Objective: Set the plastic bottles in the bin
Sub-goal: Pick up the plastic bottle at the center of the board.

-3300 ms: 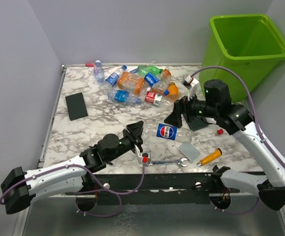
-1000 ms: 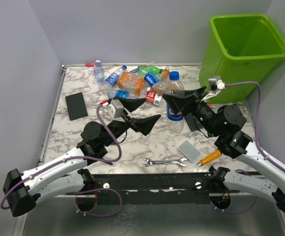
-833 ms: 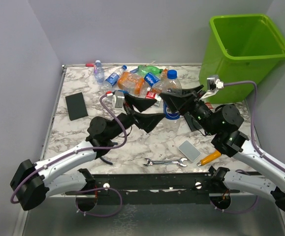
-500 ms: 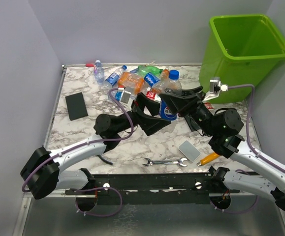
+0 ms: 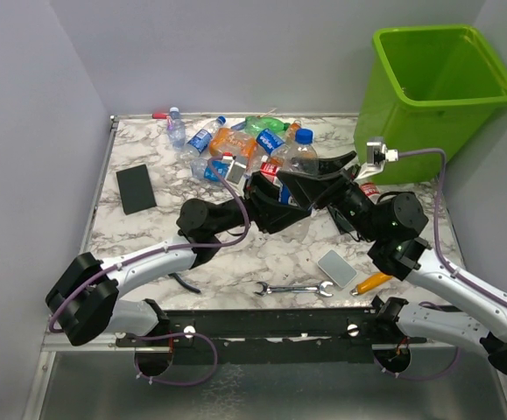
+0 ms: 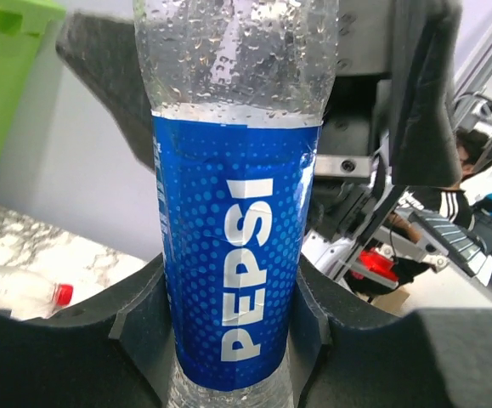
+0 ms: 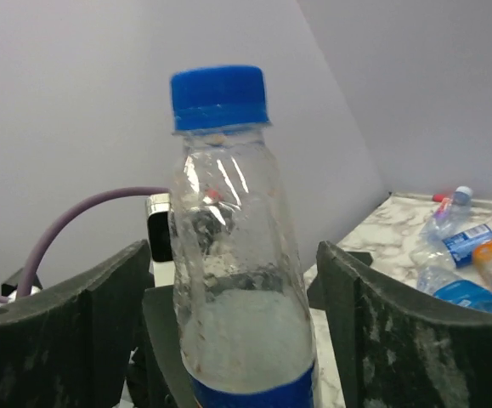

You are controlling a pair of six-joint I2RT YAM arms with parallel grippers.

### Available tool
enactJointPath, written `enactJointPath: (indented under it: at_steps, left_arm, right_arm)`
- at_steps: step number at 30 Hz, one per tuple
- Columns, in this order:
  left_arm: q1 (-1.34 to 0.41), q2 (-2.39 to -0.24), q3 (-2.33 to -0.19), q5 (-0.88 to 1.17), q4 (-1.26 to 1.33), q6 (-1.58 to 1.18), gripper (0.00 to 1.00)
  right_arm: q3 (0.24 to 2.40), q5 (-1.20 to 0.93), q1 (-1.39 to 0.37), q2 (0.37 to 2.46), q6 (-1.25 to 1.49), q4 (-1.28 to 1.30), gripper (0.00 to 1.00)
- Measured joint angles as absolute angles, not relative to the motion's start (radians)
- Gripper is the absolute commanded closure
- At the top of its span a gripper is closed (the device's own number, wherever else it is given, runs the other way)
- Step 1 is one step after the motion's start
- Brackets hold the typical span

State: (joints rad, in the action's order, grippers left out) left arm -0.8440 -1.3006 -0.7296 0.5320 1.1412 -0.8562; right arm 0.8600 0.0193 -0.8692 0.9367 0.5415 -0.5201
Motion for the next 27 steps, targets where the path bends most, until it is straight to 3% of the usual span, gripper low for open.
enactJointPath:
  at_steps: [4,11,22,27]
  left_arm:
    - [-0.846,-1.278,-0.729,0.545,1.041,-0.792,0.71]
    - [-0.839,-1.135,-0.775,0.499,0.619,-0.450,0.72]
    - [-0.838,-0.999,-0.687,0.318,0.402,-0.107,0.79]
    - [-0.838,-0.998,-0.659,0.294,0.397,-0.084,0.79]
  right_arm:
    - [0.927,0.022,-0.869,0.923,0.504,-0.389,0.04]
    - [1.190,0.050,-0.869,0.911,0.399,0.012,0.05]
    - [1.293,0.130,-0.869,0.984,0.366,0.239,0.20]
    - [1.282,0.131,-0.869,1.032,0.376,0.244,0.38]
